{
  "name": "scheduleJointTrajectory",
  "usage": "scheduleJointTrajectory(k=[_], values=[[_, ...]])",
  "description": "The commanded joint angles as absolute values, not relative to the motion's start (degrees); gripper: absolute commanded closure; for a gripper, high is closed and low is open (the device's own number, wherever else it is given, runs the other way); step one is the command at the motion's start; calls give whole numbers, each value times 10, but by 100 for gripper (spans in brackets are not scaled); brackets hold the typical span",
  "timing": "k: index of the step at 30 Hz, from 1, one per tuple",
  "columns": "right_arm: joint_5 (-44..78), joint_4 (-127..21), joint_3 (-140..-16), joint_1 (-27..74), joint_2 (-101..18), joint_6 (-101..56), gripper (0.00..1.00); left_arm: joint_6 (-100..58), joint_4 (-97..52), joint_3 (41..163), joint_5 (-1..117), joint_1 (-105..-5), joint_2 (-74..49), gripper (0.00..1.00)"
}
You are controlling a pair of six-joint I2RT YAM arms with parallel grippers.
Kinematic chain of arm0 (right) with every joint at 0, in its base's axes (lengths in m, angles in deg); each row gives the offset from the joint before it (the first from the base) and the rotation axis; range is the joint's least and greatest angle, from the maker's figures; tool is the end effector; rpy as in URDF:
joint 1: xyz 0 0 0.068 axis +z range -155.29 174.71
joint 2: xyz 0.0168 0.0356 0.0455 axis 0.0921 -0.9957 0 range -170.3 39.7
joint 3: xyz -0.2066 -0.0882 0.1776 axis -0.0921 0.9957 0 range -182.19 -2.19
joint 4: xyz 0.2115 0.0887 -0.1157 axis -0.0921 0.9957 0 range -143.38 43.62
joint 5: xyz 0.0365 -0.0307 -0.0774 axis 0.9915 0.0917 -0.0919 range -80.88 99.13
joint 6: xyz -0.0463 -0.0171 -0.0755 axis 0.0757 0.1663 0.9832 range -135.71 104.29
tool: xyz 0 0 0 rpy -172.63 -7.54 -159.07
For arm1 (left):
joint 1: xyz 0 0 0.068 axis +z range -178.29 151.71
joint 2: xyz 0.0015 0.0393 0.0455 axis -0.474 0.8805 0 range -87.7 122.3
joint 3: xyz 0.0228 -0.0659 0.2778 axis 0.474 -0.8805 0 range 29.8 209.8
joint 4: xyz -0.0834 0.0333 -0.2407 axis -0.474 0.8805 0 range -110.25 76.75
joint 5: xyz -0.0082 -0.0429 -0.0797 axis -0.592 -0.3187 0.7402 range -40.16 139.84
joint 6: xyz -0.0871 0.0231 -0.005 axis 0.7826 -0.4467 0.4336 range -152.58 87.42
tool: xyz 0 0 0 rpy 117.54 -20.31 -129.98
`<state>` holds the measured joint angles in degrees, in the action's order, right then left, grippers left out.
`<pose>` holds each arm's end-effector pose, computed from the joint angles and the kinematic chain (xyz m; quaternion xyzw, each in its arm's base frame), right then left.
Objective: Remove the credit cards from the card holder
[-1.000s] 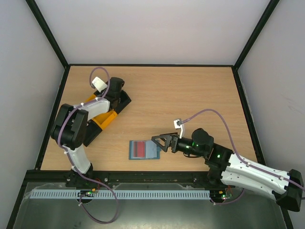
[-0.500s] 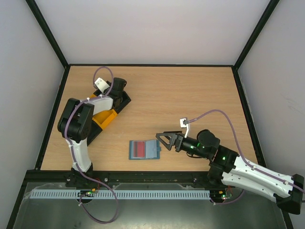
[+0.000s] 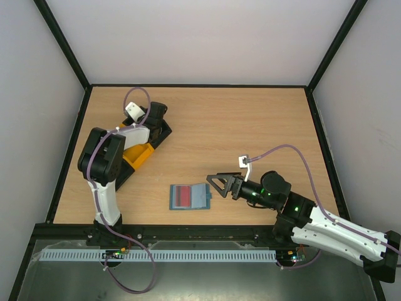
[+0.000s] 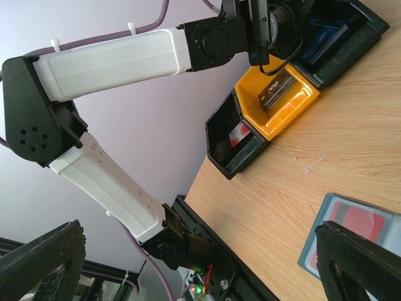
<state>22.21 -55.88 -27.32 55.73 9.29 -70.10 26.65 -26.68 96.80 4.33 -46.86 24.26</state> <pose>0.0699 0.1639 0.2844 -0.1200 0.7136 0.6233 0.2964 0.4338 -0.0850 0.1628 -0.4461 0.7206 0.0198 0.5305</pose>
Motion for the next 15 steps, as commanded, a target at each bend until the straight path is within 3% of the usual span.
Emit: scheduleJointTrajectory(k=[1, 7, 15], values=[[213, -551, -276, 556, 99, -700, 2, 254, -260, 989, 3, -464, 257, 97], [211, -550, -275, 555, 99, -699, 2, 254, -252, 1001, -2, -464, 268, 97], [210, -547, -277, 555, 100, -699, 2, 264, -229, 1007, -5, -464, 273, 86]])
